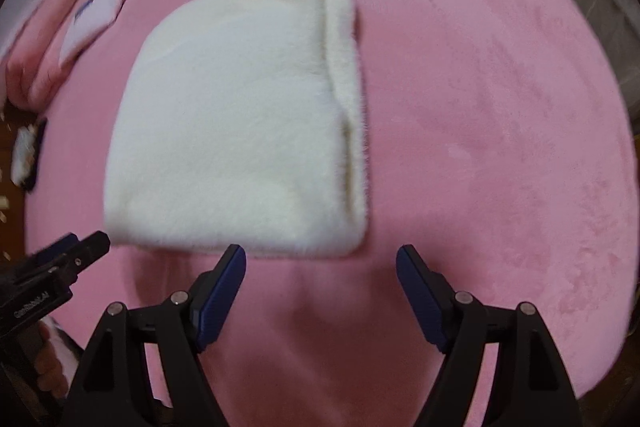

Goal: Fold large clothes
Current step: 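Open both grippers and move them to the folded bundle's edge, then grasp the folded bundle with both grippers and lift it, then carry the bundle beside the pillows and release it from both grippers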

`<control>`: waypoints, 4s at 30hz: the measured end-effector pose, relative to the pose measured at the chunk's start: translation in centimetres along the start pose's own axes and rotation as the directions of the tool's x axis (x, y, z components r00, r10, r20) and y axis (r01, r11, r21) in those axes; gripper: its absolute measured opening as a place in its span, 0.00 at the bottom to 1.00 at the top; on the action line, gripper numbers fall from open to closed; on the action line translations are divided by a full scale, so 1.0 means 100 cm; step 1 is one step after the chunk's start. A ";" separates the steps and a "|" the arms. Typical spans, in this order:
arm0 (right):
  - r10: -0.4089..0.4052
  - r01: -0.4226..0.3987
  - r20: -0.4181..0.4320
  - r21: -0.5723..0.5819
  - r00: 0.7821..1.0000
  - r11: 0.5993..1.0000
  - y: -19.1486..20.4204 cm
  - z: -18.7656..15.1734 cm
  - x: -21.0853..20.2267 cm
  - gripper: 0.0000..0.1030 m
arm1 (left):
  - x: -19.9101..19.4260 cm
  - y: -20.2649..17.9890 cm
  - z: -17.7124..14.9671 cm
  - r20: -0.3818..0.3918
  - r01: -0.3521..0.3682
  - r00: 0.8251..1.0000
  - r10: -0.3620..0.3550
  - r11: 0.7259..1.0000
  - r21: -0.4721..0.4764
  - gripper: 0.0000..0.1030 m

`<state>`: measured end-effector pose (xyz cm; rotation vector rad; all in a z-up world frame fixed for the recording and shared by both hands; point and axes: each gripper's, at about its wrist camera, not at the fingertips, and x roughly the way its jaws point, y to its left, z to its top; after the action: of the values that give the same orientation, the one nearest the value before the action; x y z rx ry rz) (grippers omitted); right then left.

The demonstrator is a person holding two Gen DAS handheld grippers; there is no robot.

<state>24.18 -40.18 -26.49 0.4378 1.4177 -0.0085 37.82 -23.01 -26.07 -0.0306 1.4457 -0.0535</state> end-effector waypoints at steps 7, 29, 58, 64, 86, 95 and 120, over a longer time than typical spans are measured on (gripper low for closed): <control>0.211 -0.207 -0.072 0.064 0.975 0.976 -0.040 0.037 0.046 0.75 | 0.036 0.027 0.039 -0.042 0.081 0.996 -0.084 0.994 -0.069 0.80; 0.581 -0.580 0.019 -0.026 0.814 0.814 -0.039 0.098 0.105 0.55 | 0.099 0.068 0.088 0.052 0.361 0.932 -0.357 0.927 -0.103 0.75; 0.489 -0.427 0.056 -0.407 0.870 0.808 0.242 -0.037 0.020 0.40 | -0.065 0.288 -0.029 0.255 0.167 0.960 -0.120 0.971 -0.170 0.54; 0.576 -0.504 0.062 -0.412 0.815 0.759 0.375 -0.029 0.062 0.40 | -0.105 0.429 0.007 0.310 0.032 0.951 0.021 0.985 -0.167 0.54; 0.580 -0.461 0.152 -0.460 0.801 0.758 0.515 0.012 0.258 0.59 | 0.043 0.589 0.051 0.534 -0.004 0.829 0.165 0.957 -0.289 0.62; 0.512 -0.424 0.208 -0.353 0.833 0.834 0.488 -0.018 0.247 0.73 | 0.028 0.552 -0.006 0.524 -0.090 0.767 0.371 0.870 -0.485 0.64; -0.160 0.186 0.172 -0.149 0.972 0.971 0.071 -0.257 -0.077 0.89 | -0.103 0.151 -0.339 0.134 -0.068 0.988 0.077 0.995 -0.068 0.70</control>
<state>0.32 -27.93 -19.35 0.1713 1.2843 -0.0661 3.22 -7.01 -20.87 -0.0323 1.3102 0.0530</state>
